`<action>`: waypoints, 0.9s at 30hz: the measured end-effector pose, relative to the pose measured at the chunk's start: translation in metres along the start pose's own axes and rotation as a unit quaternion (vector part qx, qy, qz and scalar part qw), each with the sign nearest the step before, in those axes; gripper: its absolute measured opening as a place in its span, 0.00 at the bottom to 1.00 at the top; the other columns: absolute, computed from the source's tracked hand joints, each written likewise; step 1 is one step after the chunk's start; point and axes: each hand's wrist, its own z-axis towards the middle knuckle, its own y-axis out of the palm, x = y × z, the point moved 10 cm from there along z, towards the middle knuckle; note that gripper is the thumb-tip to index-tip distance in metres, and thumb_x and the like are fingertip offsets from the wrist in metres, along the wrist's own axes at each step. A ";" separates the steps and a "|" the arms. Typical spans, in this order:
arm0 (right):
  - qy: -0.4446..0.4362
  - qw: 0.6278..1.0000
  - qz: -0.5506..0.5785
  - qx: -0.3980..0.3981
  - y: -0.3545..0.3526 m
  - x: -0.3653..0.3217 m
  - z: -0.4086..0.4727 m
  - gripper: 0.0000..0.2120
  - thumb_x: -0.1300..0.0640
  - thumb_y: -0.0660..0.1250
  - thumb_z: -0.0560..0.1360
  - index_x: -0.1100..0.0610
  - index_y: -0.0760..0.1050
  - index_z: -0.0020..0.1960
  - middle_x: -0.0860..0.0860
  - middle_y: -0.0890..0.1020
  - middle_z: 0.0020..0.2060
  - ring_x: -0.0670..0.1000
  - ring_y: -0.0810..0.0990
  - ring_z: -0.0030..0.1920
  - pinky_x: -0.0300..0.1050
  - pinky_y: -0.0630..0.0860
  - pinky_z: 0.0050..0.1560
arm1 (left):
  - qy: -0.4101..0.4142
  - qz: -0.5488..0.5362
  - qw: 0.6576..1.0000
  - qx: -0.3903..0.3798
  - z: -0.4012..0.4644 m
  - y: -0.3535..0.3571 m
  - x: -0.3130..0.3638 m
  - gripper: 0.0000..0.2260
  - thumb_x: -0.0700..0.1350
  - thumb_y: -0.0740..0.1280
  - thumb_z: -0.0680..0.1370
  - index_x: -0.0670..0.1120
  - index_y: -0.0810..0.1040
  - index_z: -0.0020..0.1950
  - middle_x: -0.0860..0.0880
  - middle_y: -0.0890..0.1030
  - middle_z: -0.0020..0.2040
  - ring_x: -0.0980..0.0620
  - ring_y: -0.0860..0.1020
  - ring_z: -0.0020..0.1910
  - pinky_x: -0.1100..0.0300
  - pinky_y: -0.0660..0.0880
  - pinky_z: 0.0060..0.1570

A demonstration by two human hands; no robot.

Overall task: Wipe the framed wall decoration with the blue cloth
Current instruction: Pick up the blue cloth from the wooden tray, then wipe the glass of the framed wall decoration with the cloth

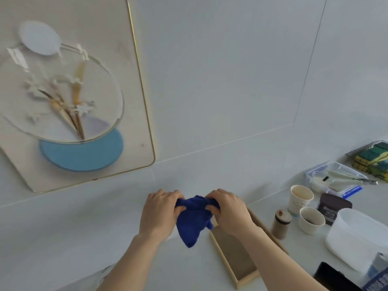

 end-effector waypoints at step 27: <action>0.015 0.830 0.558 -0.007 -0.024 -0.229 0.013 0.09 0.57 0.68 0.81 0.61 0.83 0.55 0.66 0.87 0.53 0.66 0.85 0.59 0.68 0.79 0.67 | -0.001 -0.185 0.975 0.126 -0.043 -0.203 -0.064 0.12 0.50 0.71 0.77 0.60 0.80 0.60 0.66 0.81 0.47 0.63 0.79 0.49 0.70 0.73 0.48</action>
